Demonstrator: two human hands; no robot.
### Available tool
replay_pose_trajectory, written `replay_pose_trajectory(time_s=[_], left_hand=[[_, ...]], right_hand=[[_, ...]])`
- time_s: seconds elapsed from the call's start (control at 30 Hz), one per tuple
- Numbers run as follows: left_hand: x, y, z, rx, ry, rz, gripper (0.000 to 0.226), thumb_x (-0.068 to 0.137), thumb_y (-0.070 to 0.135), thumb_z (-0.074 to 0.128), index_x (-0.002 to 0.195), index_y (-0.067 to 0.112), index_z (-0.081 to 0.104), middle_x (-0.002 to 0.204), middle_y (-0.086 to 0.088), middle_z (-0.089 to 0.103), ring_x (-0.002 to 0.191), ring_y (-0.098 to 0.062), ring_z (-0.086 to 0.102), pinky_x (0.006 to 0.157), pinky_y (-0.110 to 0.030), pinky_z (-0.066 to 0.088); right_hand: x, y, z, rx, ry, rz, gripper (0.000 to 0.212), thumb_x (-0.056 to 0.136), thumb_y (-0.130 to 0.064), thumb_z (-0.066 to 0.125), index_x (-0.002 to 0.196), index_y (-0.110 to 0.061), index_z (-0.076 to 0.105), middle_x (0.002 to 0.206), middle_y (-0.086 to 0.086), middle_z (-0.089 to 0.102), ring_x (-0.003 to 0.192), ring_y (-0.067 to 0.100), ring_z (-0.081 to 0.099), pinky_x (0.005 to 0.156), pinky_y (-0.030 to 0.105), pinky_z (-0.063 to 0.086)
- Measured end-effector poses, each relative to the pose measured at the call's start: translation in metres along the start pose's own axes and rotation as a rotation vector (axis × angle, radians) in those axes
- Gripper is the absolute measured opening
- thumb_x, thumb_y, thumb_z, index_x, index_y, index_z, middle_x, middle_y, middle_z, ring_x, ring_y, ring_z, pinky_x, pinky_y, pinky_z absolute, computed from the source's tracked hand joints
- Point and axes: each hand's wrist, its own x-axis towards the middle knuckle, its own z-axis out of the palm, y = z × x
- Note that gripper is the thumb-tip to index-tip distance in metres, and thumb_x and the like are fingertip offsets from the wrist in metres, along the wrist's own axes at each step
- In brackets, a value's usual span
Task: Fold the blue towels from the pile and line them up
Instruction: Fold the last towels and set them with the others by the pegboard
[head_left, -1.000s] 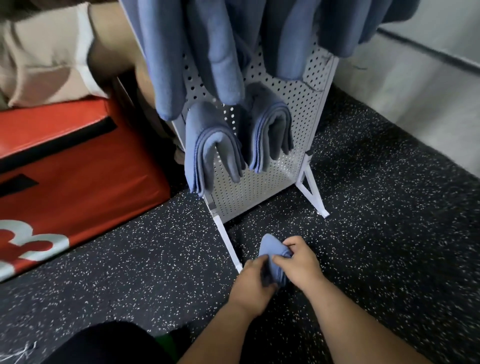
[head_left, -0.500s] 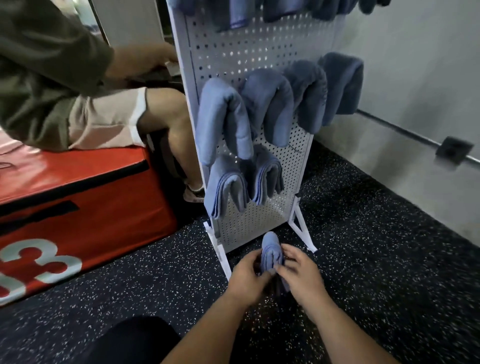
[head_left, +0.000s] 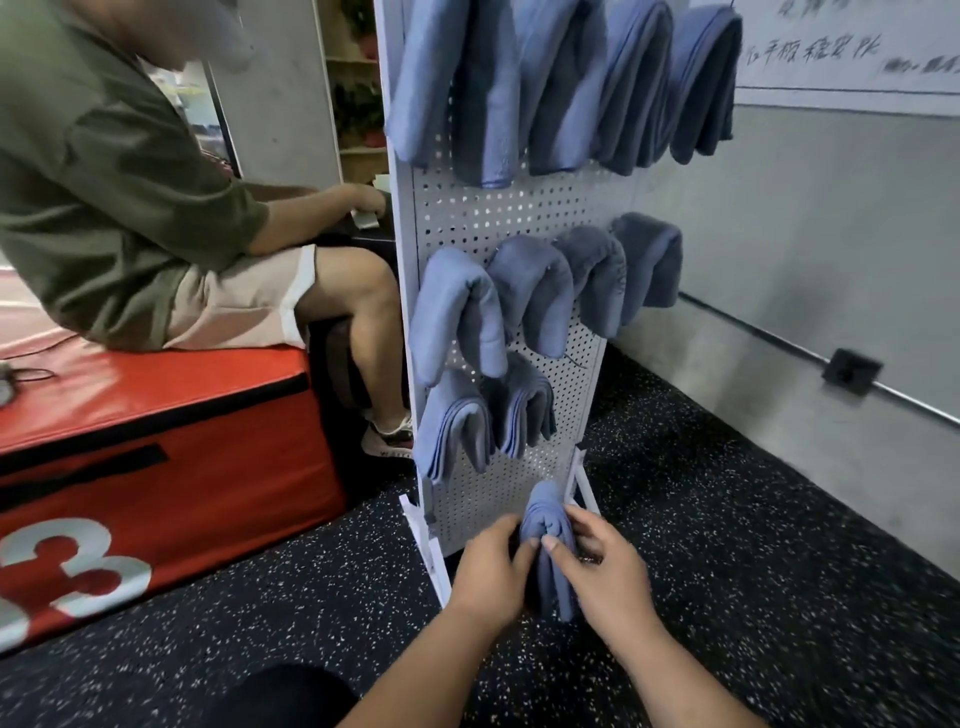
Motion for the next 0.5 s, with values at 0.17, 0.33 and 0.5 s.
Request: replay_pose_trajectory(time_s=[0.17,0.33,0.5], left_hand=[[0.007,0.018,-0.004,0.029,-0.028,0.051,0.017,0.106,0.033,0.058,0.116,0.031,0.071,0.1,0.014,0.074,0.092,-0.004,0.066,0.082,-0.028,0.052],[0.019,0.04,-0.002,0.083,0.004,0.129,0.02,0.109,0.029,0.054,0.119,0.027,0.071,0.107,0.009,0.059,0.101,-0.013,0.058,0.092,-0.031,0.046],[0.032,0.066,0.007,0.095,0.094,0.17,0.022,0.108,0.036,0.054,0.12,0.029,0.071,0.109,0.008,0.059,0.101,-0.015,0.059,0.095,-0.037,0.051]], right_hand=[[0.004,-0.014,-0.011,-0.086,0.114,-0.029,0.04,0.09,-0.031,0.084,0.125,-0.045,0.072,0.101,-0.022,0.078,0.093,-0.007,0.071,0.086,0.024,0.06],[0.015,-0.024,-0.026,-0.201,0.213,-0.053,0.037,0.096,-0.031,0.075,0.133,-0.036,0.07,0.108,-0.017,0.077,0.096,0.001,0.072,0.086,0.031,0.061],[0.027,-0.037,-0.04,-0.301,0.32,-0.11,0.03,0.101,-0.036,0.066,0.131,-0.033,0.069,0.111,-0.009,0.078,0.098,0.015,0.072,0.085,0.038,0.06]])
